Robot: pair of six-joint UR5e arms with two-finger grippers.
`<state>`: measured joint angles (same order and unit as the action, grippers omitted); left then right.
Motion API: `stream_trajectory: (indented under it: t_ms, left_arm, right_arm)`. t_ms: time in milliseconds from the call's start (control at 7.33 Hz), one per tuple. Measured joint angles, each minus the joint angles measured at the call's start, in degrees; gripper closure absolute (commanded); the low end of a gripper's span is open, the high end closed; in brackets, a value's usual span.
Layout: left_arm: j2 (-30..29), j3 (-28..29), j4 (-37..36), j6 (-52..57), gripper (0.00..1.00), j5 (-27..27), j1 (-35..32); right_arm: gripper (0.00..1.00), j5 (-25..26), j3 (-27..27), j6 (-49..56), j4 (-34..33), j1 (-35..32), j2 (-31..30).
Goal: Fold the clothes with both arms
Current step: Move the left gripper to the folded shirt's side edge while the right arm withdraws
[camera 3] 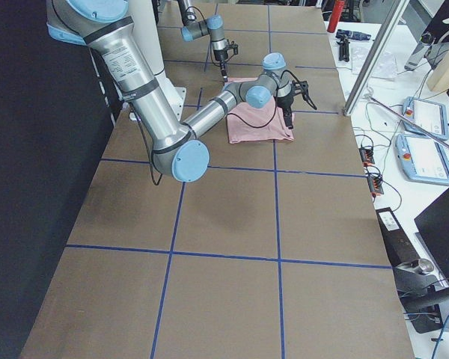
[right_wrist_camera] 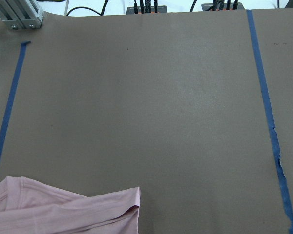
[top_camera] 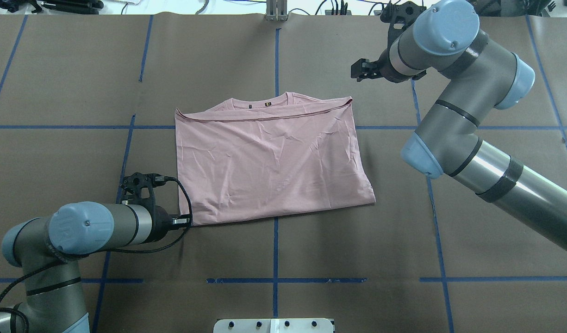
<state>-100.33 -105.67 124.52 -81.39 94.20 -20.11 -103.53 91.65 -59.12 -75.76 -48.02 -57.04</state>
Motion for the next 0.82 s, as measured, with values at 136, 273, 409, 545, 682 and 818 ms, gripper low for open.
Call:
stream_trajectory:
  t_ms: [136,273,409,545,682,818]
  left_arm:
    - [0.0,-0.2,0.0,0.0,1.0,0.0,0.2]
    - [0.0,-0.6,0.0,0.1,1.0,0.0,0.2]
    - [0.2,-1.2,0.0,0.4,1.0,0.1,0.1]
    - [0.5,-1.6,-0.1,1.8,1.0,0.2,-0.2]
    - [0.9,-1.4,-0.1,5.4,1.0,0.2,-1.4]
    - [1.1,-0.7,-0.1,9.8,1.0,0.3,-4.0]
  right_arm:
    - [0.0,0.0,0.0,0.0,0.0,0.0,0.0]
    - [0.0,0.0,0.0,0.0,0.0,0.0,0.0]
    - [0.0,0.0,0.1,0.0,0.0,-0.1,0.0]
    - [0.0,0.0,0.1,0.0,0.0,-0.1,0.0]
    - [0.0,0.0,0.0,0.0,-0.1,-0.1,0.0]
    - [0.0,0.0,0.0,-0.1,-0.1,-0.1,0.0]
